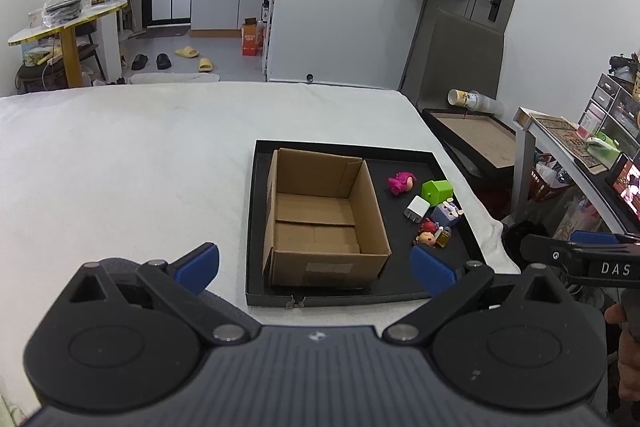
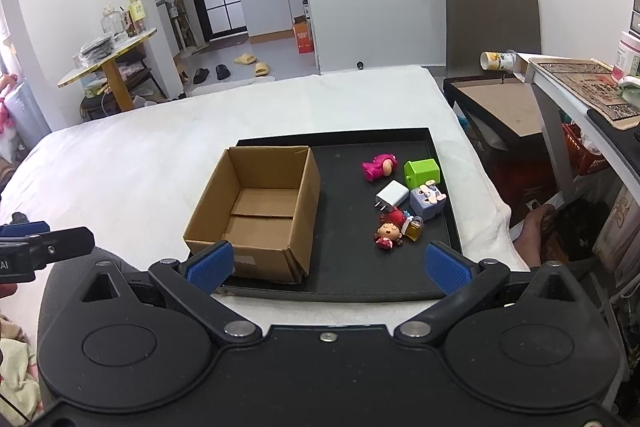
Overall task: Organize rigid objects
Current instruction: 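Move the right tool toward the toys on the black tray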
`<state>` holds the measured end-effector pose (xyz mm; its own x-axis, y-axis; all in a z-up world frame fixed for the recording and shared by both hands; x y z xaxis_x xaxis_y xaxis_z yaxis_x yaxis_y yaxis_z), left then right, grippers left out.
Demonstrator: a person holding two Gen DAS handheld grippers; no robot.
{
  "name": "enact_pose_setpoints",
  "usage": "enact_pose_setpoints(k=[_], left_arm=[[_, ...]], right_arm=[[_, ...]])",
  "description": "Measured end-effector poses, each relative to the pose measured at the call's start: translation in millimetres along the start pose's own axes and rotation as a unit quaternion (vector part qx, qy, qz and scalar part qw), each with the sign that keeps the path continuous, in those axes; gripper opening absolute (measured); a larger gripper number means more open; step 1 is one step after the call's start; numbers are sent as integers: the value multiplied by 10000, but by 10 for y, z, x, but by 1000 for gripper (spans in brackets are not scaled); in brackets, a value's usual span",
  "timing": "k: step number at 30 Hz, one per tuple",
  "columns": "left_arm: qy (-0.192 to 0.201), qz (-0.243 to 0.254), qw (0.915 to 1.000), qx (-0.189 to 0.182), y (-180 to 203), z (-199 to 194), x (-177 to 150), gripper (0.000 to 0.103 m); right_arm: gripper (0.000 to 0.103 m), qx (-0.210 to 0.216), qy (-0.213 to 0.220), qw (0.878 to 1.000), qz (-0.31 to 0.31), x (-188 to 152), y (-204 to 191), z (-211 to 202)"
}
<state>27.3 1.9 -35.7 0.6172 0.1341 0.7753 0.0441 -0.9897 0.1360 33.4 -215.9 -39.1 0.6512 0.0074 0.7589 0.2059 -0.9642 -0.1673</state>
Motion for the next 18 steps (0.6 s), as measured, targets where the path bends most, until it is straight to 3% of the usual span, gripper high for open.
enact_pose_setpoints(k=[18], left_arm=[[2,-98,9999,43,0,-16,6,102]], right_arm=[[103,15,-13,10000,27,-41,20,-3]])
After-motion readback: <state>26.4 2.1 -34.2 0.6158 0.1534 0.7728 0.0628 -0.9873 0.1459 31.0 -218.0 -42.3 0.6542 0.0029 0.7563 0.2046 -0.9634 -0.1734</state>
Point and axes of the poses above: each gripper's, at about its wrist camera, not at the fingertips, and z roughly the way its jaws point, y to its right, x to its top, the point moved 5 cm from there along z, roughly the way its jaws point, and after that the axes turned 3 degrees about y, right-handed, at the moved point
